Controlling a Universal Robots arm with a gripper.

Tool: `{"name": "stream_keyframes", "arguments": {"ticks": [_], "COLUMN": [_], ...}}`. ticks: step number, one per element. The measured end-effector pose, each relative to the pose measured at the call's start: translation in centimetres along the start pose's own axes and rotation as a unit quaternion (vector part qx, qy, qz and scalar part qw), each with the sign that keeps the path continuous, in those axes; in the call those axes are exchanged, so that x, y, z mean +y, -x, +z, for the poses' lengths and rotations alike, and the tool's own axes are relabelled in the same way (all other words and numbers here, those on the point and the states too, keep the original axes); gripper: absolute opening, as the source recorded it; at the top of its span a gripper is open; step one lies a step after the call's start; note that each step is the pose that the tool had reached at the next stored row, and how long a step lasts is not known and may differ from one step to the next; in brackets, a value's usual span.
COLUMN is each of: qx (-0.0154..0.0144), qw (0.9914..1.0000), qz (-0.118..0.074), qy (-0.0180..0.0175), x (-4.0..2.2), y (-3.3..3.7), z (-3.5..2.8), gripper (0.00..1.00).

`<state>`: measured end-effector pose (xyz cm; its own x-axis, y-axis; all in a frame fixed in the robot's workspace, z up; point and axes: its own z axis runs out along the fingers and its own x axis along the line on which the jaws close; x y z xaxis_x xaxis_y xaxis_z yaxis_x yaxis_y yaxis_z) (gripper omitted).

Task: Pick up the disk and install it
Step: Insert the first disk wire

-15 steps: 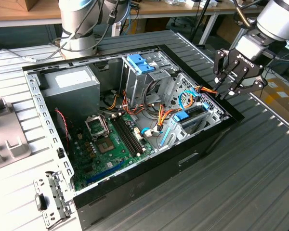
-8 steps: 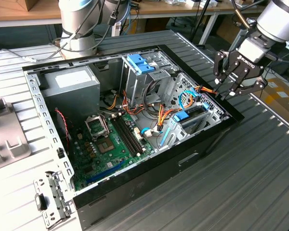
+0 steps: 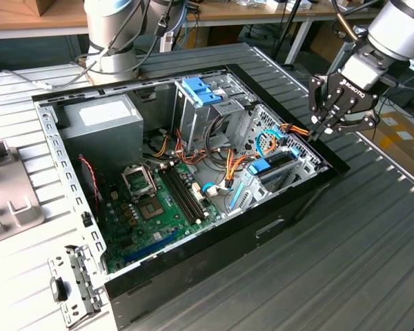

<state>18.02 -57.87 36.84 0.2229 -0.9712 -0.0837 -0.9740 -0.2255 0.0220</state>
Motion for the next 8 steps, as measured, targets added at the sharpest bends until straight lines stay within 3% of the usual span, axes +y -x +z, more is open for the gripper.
{"name": "stream_keyframes", "arguments": {"ticks": [8], "qx": [-0.0001], "qw": [1.00000], "qz": [0.000], "qy": [0.0000], "x": [0.18], "y": [0.04], "z": [0.02], "gripper": [0.17]}}
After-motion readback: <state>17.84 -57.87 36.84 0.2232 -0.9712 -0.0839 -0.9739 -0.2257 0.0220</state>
